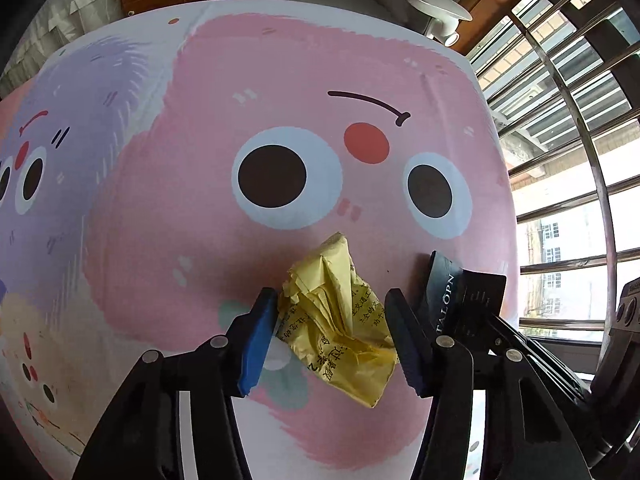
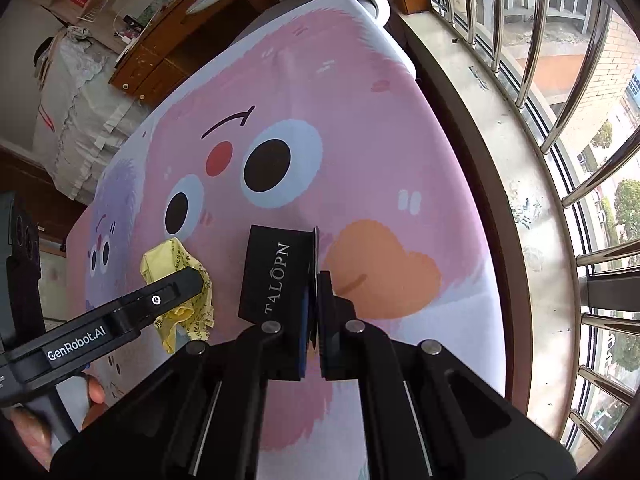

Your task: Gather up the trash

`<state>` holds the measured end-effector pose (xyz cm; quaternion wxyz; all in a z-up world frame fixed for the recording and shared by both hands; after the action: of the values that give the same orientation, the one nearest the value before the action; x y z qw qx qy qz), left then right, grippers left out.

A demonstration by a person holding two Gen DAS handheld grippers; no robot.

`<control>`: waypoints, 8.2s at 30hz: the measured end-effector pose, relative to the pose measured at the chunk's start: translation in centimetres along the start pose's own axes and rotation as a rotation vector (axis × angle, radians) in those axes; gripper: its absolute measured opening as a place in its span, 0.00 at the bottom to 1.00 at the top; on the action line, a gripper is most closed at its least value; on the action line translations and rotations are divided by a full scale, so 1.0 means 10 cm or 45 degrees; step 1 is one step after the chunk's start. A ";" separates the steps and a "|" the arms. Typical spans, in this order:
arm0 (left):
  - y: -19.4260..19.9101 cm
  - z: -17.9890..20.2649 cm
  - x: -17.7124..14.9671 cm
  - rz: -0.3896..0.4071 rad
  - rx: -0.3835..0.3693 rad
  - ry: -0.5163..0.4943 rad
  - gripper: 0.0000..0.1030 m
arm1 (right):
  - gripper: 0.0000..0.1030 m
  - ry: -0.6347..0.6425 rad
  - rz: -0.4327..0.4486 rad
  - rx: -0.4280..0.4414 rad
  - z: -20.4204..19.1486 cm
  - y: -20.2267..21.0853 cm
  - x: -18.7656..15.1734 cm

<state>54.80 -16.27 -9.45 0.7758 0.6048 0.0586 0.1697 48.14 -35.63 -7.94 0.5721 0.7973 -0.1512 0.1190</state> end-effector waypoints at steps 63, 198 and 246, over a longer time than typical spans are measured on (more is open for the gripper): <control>1.14 -3.64 -4.91 -0.006 0.092 -0.522 0.25 | 0.01 -0.005 -0.206 -0.147 -2.22 0.70 -5.52; 3.72 -3.35 -4.42 0.635 0.108 -0.181 0.79 | 0.59 0.445 0.324 -0.235 -3.34 2.94 -4.30; 3.43 -3.21 -4.46 0.582 0.130 -0.183 0.79 | 0.59 0.417 0.277 -0.250 -3.08 2.77 -4.35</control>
<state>-3.06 5.52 9.88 0.6878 0.6514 -0.1266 0.2943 -3.06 -10.12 10.34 0.6476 0.6868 -0.1524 0.2928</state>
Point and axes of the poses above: each gripper's, at about its wrist camera, not at the fingertips, and y roughly against the way its jaws point, z to its right, x to its top, the point moved 1 cm from there along -y, roughly the way its jaws point, and after that the axes turned 14 degrees about y, right-handed, at the moved point
